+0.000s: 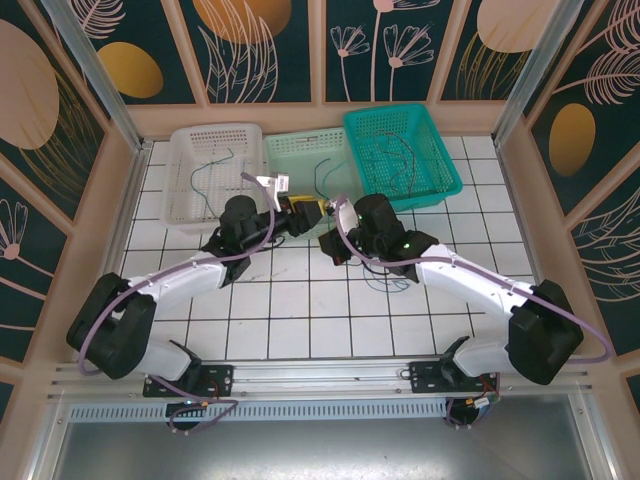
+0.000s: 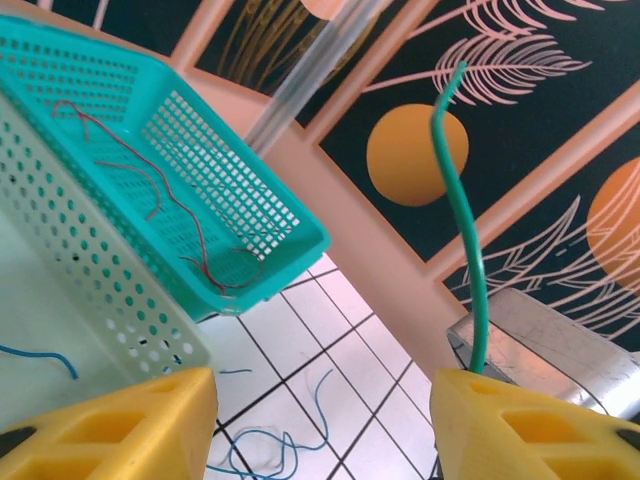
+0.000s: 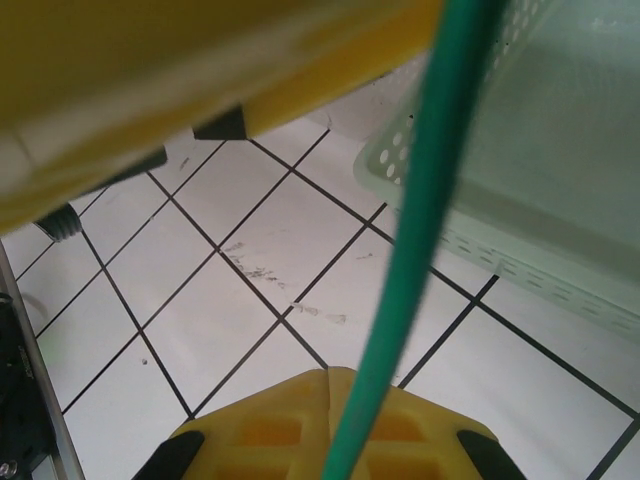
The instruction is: Untangle the cables
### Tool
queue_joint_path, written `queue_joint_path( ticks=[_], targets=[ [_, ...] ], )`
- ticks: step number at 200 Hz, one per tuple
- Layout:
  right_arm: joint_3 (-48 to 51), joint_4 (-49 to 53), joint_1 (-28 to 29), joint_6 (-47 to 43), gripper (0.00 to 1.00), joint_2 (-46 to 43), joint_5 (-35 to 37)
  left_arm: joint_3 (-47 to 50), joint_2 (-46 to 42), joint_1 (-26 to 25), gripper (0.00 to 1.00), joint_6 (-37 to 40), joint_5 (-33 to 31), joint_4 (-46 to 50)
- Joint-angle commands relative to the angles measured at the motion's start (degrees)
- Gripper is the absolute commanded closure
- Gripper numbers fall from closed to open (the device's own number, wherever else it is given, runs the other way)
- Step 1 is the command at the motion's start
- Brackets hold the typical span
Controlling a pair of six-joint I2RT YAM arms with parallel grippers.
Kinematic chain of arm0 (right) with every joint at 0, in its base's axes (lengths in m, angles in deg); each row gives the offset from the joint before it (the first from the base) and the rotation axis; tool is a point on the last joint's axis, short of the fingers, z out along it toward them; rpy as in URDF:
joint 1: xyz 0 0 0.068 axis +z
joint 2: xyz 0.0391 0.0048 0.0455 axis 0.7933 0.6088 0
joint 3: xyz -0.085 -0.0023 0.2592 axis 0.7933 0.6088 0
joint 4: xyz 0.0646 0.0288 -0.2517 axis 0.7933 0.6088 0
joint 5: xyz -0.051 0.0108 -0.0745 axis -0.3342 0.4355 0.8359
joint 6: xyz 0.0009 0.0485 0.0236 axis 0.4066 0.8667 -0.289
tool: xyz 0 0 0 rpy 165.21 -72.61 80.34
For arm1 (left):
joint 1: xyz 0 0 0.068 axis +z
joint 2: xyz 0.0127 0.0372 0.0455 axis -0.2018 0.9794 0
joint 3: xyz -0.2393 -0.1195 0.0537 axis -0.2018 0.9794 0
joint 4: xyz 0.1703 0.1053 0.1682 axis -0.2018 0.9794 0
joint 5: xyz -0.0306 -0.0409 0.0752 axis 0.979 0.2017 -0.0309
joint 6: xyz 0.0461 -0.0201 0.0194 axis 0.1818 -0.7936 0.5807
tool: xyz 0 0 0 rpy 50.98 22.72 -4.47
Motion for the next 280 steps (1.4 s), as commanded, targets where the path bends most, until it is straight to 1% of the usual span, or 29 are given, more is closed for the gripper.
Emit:
queue_joint_path(
  ticks=[1,27,50,75,107,123,146,173,206,232,260,280],
  targets=[
    [-0.72,-2.24,0.51,-1.58,1.0,1.63,-0.36,-2.09,1.47,-0.05,0.42,-2.25,5.0,-4.57],
    [-1.57,-1.32,0.18,-1.01,1.0,2.29,1.79,-1.85,1.31,-0.08,0.42,-1.65,4.76,-4.39],
    [-1.05,-2.22,-1.49,0.87,1.0,1.89,0.88,-1.16,0.23,-0.05,0.42,-0.41,4.29,-2.52],
    [0.26,-4.25,-4.68,4.16,1.0,0.68,-1.15,-0.45,-0.21,-0.04,0.42,0.02,4.25,-1.64],
    [1.37,-6.14,-5.89,5.16,1.0,-0.86,-3.6,0.1,0.06,0.0,0.44,-0.33,3.78,-1.74],
    [1.5,-6.25,-5.93,5.28,1.0,-1.23,-4.4,0.35,0.19,-0.08,0.44,-0.66,4.49,-2.57],
    [1.45,-6.6,-5.14,4.35,1.0,-0.99,-7.79,0.25,0.67,-0.07,0.44,-1.39,6.08,-4.24],
    [0.97,-6.29,-4.35,4.18,1.0,-0.1,-7.53,0.46,1.25,0.0,0.45,-3.26,8.19,-8.01],
    [0.98,-8.04,-4.0,4.55,1.0,0.26,-9.2,0.36,2.31,-0.05,0.46,-4.45,10.47,-10.11],
    [0.5,-8.32,-4.0,4.81,1.0,0.35,-8.83,0.17,2.87,-0.03,0.48,-4.74,11.11,-10.16],
    [-0.44,-8.63,-3.45,4.84,1.0,0.56,-10.36,-0.13,3.63,-0.07,0.53,-4.7,11.37,-9.8],
    [-1.35,-7.84,-2.79,3.56,1.0,1.03,-11.46,-0.63,4.03,-0.07,0.53,-4.6,11.48,-9.77]
  ],
)
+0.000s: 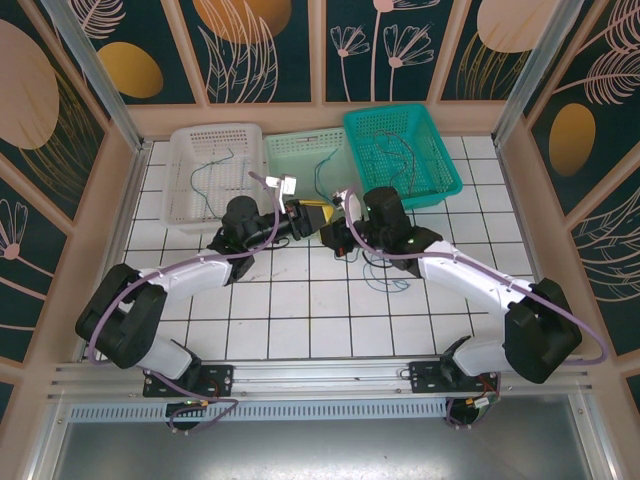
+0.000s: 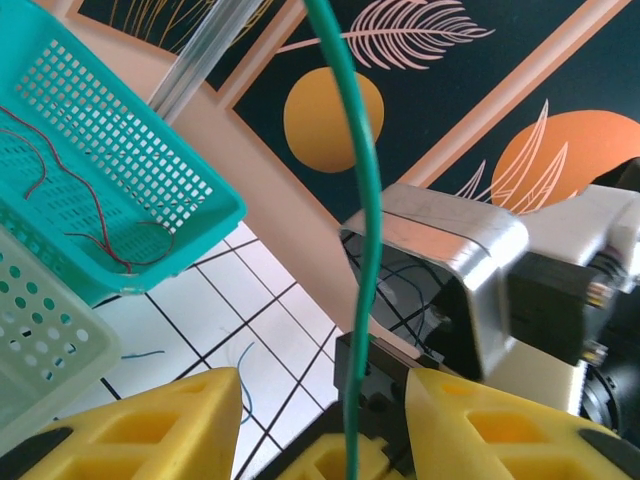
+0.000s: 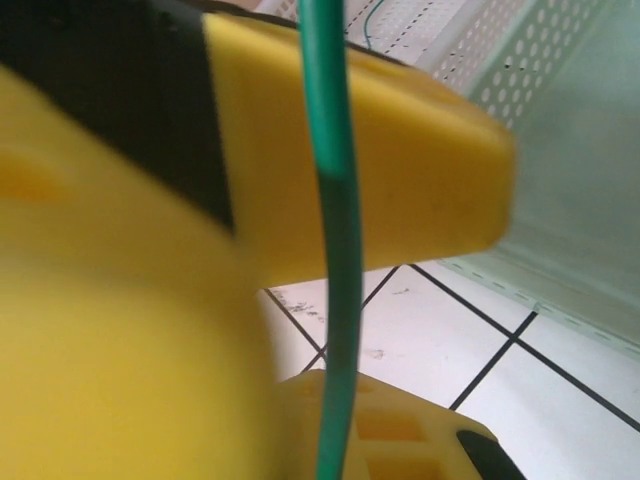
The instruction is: Untangle the cables
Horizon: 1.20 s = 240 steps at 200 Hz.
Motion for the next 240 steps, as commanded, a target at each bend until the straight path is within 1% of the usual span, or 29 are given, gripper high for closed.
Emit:
queue_joint_path(
  ticks=[1,13,19,31,49,55,65,73,90,96,109,122,126,142,161,164,174,201,222,240],
  targets=[
    [-1.99,-1.92,1.05,-0.65,1.0,0.63,-2.84,-0.79,0.95,-0.28,0.53,-0.34,1.68,-2.49],
    [-2.23,-1.4,1.06,-0.87,1.0,0.9,-3.14,-1.17,1.08,-0.24,0.55,-0.11,1.66,-2.17],
    [-2.24,-1.2,1.05,-1.04,1.0,0.99,-3.16,-1.39,1.21,-0.25,0.58,0.0,1.66,-2.11],
    [-2.1,-1.02,1.05,-1.11,1.0,0.99,-2.83,-1.68,1.41,-0.28,0.69,0.25,1.34,-1.74],
    [-1.68,-1.01,0.99,-0.8,0.98,0.43,-1.82,-1.99,1.27,-0.22,0.9,0.86,-0.18,0.12],
    [-1.52,-1.02,0.97,-0.76,0.95,0.15,-1.36,-2.04,1.01,-0.27,0.95,1.27,-1.17,1.12],
    [-1.24,-0.98,0.88,-0.52,0.83,-0.51,0.05,-1.93,0.12,-0.3,1.0,2.42,-3.59,3.44],
    [-0.91,-0.8,0.63,-0.2,0.74,-1.07,1.48,-2.14,-0.83,-0.21,1.0,3.71,-5.47,5.68],
    [-0.15,0.06,-0.59,0.84,0.51,-2.93,5.16,-3.77,-2.98,-0.15,1.0,7.52,-8.82,12.47],
    [0.47,0.11,-1.22,1.29,0.46,-3.84,6.27,-5.36,-3.81,-0.11,1.0,9.51,-9.87,16.38],
    [2.38,-0.74,-2.95,2.37,0.41,-6.55,7.73,-9.46,-5.95,0.26,1.0,14.81,-12.46,25.76],
    [4.59,-1.33,-4.58,3.16,0.38,-9.96,8.88,-13.02,-8.59,0.79,1.0,20.05,-16.77,34.78],
    [5.26,-1.38,-5.01,3.28,0.37,-11.07,9.04,-15.48,-9.37,1.05,1.0,21.29,-18.36,37.09],
    [7.66,-0.99,-7.06,3.28,0.34,-15.61,10.11,-20.16,-12.84,2.34,1.0,26.48,-24.46,44.6],
    [10.24,0.81,-8.13,3.28,0.32,-20.15,12.39,-24.64,-15.94,4.59,1.0,31.73,-31.0,50.1],
    [10.7,1.13,-9.85,3.36,0.32,-20.78,12.77,-25.09,-16.23,4.9,1.0,32.19,-31.97,50.68],
    [11.97,2.09,-11.45,3.86,0.32,-22.57,14.01,-26.93,-16.85,6.78,1.0,33.64,-34.57,53.04],
    [14.4,5.36,-15.18,6.17,0.3,-25.2,18.84,-31.66,-15.4,12.88,1.0,35.65,-39.51,58.99],
    [14.85,8.96,-18.37,8.12,0.31,-24.58,20.38,-34.83,-12.32,17.97,1.0,35.88,-39.98,62.79],
    [15.23,10.99,-20.04,9.38,0.31,-23.73,20.87,-36.04,-9.05,21.83,1.0,35.88,-38.79,64.05]
  ],
)
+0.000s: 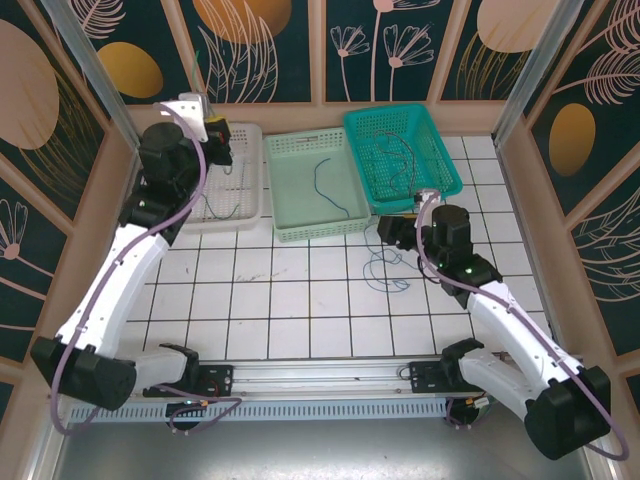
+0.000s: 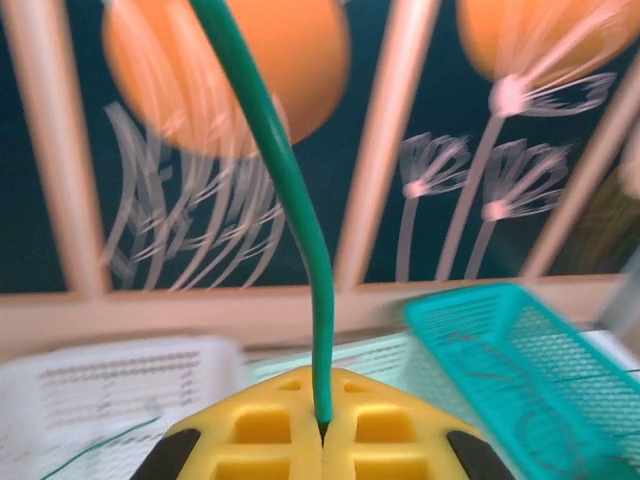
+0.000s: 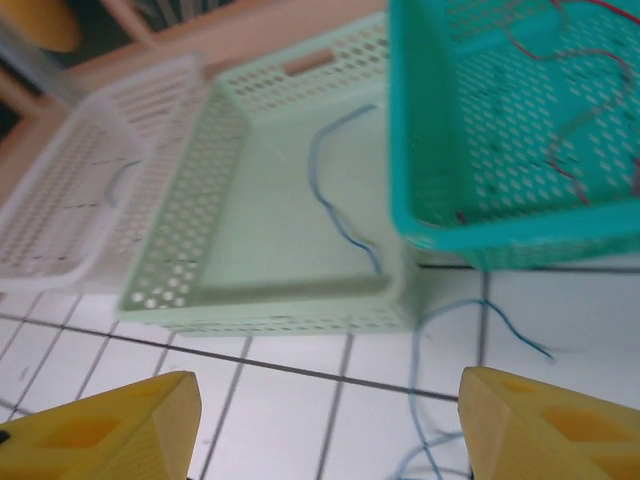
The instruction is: Untangle the cables
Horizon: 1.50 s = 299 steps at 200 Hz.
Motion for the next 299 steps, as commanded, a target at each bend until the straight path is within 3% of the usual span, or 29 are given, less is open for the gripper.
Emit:
queue_joint_path(
  ticks=[1,50,76,106,145,162,172,211,246,299],
  targets=[
    [1.03,4.55,-1.86,3.13,0.31,0.65,3.09,-1.74,4.43,4.07,1.0,2.24,-1.83,7.56],
    [2.16,6.93,-3.3,4.78,0.32,0.79,3.46,-7.83,17.42,11.53,1.0,2.41,3.54,10.47],
    [2.82,7.66,-3.58,5.51,0.32,0.51,2.86,-11.36,23.3,13.68,1.0,0.5,10.52,11.92],
    [2.54,11.73,-4.9,6.04,0.32,0.41,4.16,-18.62,33.46,13.84,1.0,0.48,8.66,22.94],
    [3.24,14.3,-8.39,7.36,0.32,0.57,2.82,-16.06,37.02,13.86,1.0,-1.6,10.31,22.0],
    [3.5,14.58,-9.14,7.56,0.33,1.15,1.85,-14.85,37.35,13.84,0.82,-2.78,11.55,20.88],
    [3.91,14.51,-9.14,7.58,0.34,1.76,1.29,-14.18,37.31,13.86,0.62,-3.15,11.79,20.26],
    [5.28,13.65,-9.03,8.8,0.39,7.03,-1.48,-10.75,34.32,13.84,0.38,-4.25,11.49,16.98],
    [5.56,13.69,-8.27,8.64,0.41,9.71,-2.06,-4.59,25.76,13.75,0.02,-5.39,8.51,10.76],
    [8.4,14.74,-2.86,10.57,0.41,7.06,-2.27,5.7,13.54,9.36,0.02,-8.07,12.39,3.89]
  ],
)
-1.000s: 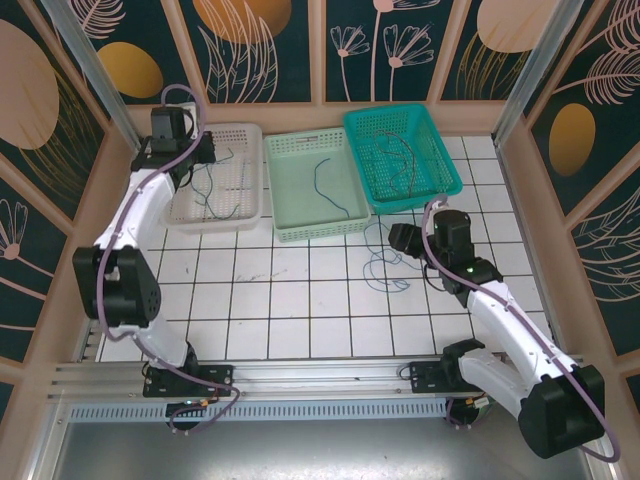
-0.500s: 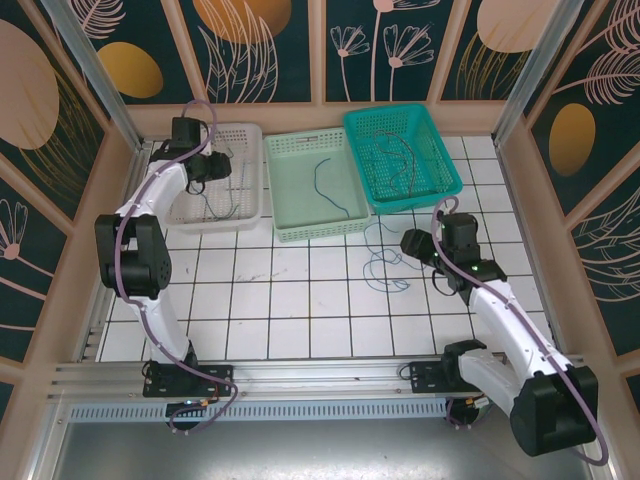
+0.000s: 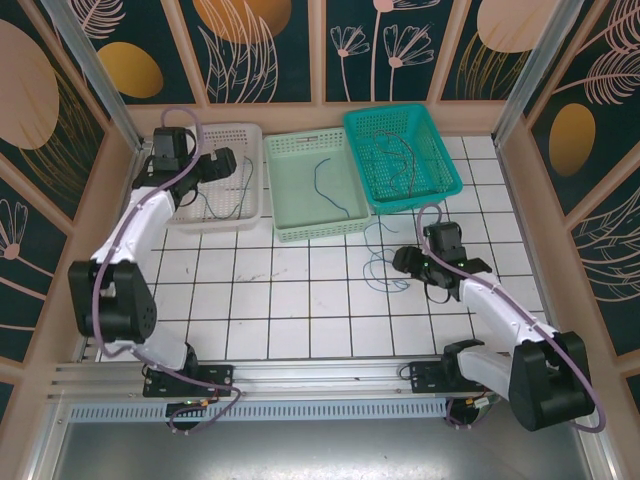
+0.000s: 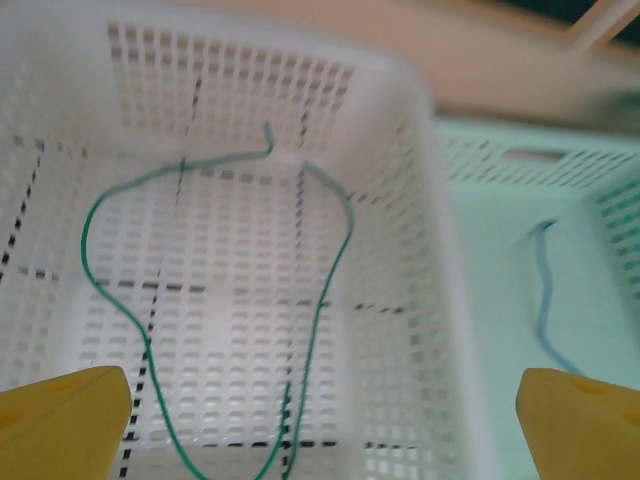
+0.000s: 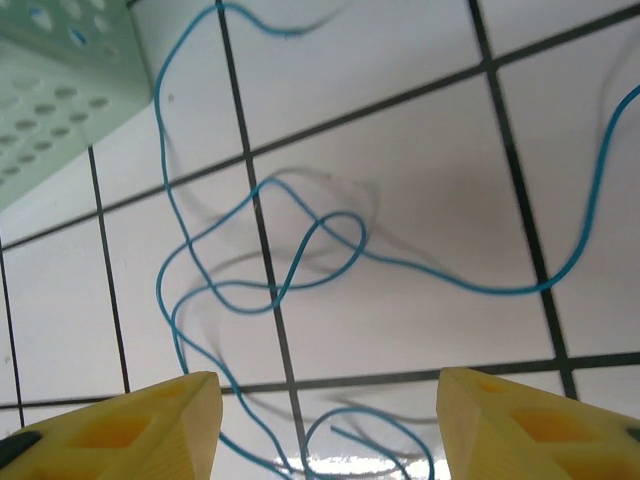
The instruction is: Untangle the cables
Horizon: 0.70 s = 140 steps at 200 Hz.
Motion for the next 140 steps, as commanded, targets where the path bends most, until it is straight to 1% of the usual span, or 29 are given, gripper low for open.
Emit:
queue_joint_path(
  ticks=[1,17,28,48,69,83,100,114,140],
  targets=[
    [1.54,1.68,3.32,1.86,0.41,-2.15,-0.71,3.98,-3.14,-3.12,0.02,-1.78,2.65,-5.13],
    [1.36,3.45,6.56,2.9,0.42,-2.19,1.52,5.63,-3.73,-5.61,0.02,-2.54,4.69,-5.58],
    [0.85,5.41,8.42,3.8,0.42,-1.75,4.39,6.4,-3.91,-6.93,0.01,-3.22,6.07,-5.41],
    [0.25,8.01,10.37,5.65,0.42,-1.36,8.13,9.46,-5.48,-8.88,0.02,-5.56,8.55,-7.17],
    [0.63,7.55,10.45,8.03,0.42,-1.6,8.21,11.99,-7.84,-11.3,0.02,-7.04,8.62,-8.93],
    [0.86,6.23,10.55,8.57,0.42,-1.67,6.93,12.8,-9.12,-13.59,0.01,-6.98,7.89,-9.18],
    [0.56,5.5,10.64,8.85,0.43,-2.06,7.68,13.12,-9.63,-16.72,0.02,-6.79,7.91,-9.3],
    [0.26,4.86,10.62,9.03,0.43,-2.7,8.77,13.3,-9.36,-20.29,0.02,-6.2,8.18,-9.61],
    [-0.02,2.81,8.8,9.16,0.42,-3.73,9.71,13.89,-8.08,-27.62,0.08,-4.55,9.01,-11.45]
  ],
)
